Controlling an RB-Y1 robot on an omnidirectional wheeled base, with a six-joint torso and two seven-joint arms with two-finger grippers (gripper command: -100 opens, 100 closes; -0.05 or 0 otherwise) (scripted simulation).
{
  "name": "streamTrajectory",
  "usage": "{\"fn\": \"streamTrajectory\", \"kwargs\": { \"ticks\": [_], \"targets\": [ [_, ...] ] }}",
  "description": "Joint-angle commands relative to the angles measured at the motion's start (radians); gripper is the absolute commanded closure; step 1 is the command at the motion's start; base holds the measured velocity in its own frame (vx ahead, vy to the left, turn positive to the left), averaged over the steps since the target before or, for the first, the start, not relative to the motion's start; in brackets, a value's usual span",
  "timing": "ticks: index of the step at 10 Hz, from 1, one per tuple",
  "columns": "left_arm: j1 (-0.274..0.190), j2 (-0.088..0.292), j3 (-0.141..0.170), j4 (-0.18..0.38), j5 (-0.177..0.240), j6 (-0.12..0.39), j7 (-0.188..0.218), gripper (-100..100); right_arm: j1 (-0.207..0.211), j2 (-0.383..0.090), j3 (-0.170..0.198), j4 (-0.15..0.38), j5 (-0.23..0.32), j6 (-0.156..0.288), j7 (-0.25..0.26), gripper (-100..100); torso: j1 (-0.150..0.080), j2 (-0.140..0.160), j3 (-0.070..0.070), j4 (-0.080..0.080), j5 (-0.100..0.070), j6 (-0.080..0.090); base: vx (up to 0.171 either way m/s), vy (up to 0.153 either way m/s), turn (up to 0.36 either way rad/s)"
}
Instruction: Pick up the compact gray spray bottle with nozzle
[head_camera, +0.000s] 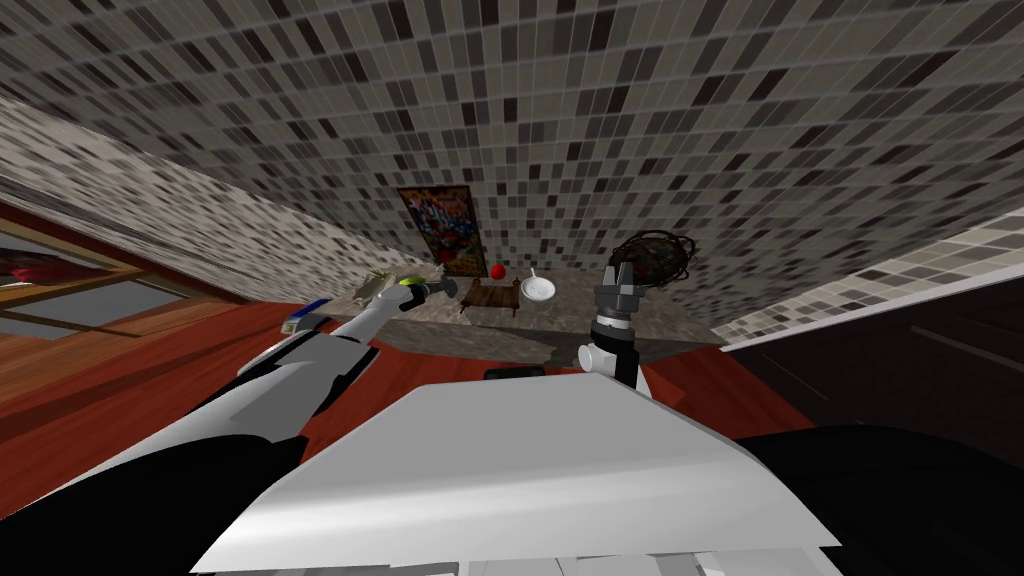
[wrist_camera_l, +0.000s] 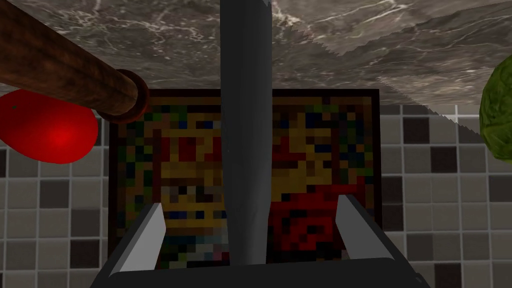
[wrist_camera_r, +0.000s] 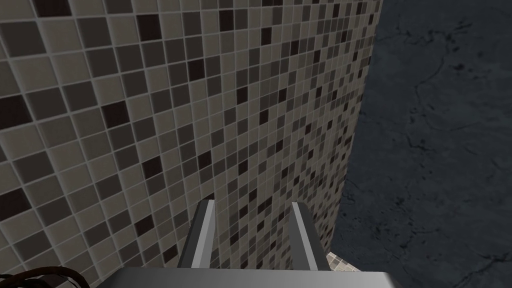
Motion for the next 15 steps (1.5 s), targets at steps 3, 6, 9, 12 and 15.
{"fn": "streamTrajectory", "kwargs": {
  "ticks": [3,6,9,12,15],
  "targets": [
    [0.003,0.016,-0.019,0.035,0.078,-0.012,-0.052,-100,0.0,0.0,0.0,0.0,0.0,0.0,0.0,0,0.003,0.003,0.002,0.001,0.001,0.001,0.0,-0.015,-0.091],
    [0.006,0.031,-0.039,0.071,0.156,-0.024,-0.104,-100,0.0,0.0,0.0,0.0,0.0,0.0,0.0,0,0.004,0.004,0.003,0.001,0.001,-0.001,-0.007,-0.015,-0.062],
    [0.011,0.063,-0.077,0.141,0.263,-0.047,-0.207,-100,0.0,0.0,0.0,0.0,0.0,0.0,0.0,0,0.004,0.004,0.002,0.001,0.001,0.0,-0.004,-0.016,-0.147],
    [0.014,0.079,-0.097,0.177,0.348,-0.059,-0.261,-100,0.0,0.0,0.0,0.0,0.0,0.0,0.0,0,0.004,0.004,0.002,0.001,0.001,-0.001,-0.004,-0.013,-0.046],
    [0.017,0.094,-0.116,0.212,0.429,-0.071,-0.311,-100,0.0,0.0,0.0,0.0,0.0,0.0,0.0,0,0.004,0.004,0.002,0.001,0.001,-0.001,-0.003,-0.012,-0.088]
  ]
}}
